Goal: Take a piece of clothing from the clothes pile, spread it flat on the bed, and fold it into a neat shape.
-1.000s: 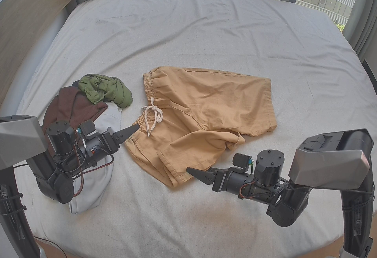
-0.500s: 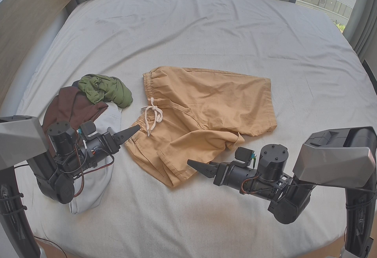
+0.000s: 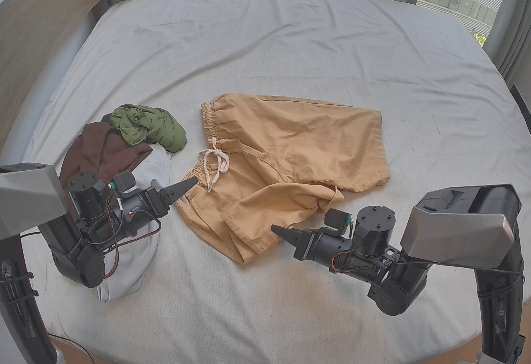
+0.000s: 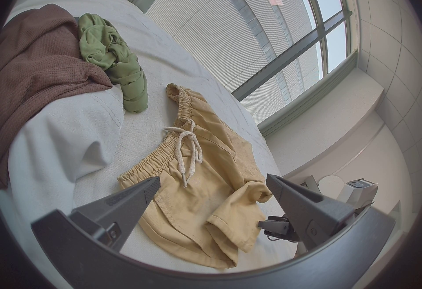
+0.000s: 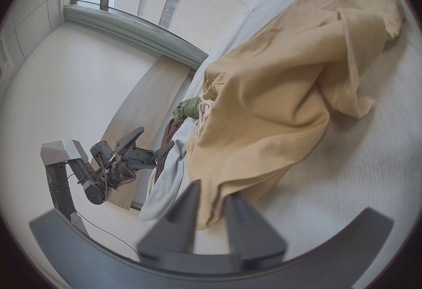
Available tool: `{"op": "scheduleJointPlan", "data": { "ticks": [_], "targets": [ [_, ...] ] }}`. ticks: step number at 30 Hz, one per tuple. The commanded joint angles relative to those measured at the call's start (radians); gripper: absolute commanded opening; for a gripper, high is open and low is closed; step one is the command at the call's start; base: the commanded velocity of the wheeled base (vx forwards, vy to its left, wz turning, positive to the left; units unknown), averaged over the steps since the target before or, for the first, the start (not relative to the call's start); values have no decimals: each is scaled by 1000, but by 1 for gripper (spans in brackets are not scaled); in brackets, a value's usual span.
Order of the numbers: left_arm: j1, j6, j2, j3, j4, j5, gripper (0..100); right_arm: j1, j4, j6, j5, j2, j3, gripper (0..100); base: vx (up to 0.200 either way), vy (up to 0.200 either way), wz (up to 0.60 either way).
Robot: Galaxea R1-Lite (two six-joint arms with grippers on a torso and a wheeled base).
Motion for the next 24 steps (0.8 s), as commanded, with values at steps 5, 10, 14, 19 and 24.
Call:
{"op": "scheduleJointPlan", "data": {
  "ticks": [5, 10, 14, 19, 24],
  "targets": [
    [-1, -1, 0, 0, -1, 0, 100, -9, -1, 0, -6, -1, 11, 0, 0, 0, 0],
    [-1, -1, 0, 0, -1, 0, 100, -50, 0, -7, -40, -116, 122, 0, 0, 0, 0],
    [-5, -1, 1, 1, -1, 1, 100, -101, 3, -9, -31, -237, 228, 0, 0, 0, 0],
    [-10, -1, 0, 1, -1, 1, 100, -162, 11, -10, -29, -328, 312, 0, 0, 0, 0],
    [-11, -1, 3, 3, -1, 1, 100, -263, 11, -13, -25, -391, 409, 0, 0, 0, 0]
  ]
}}
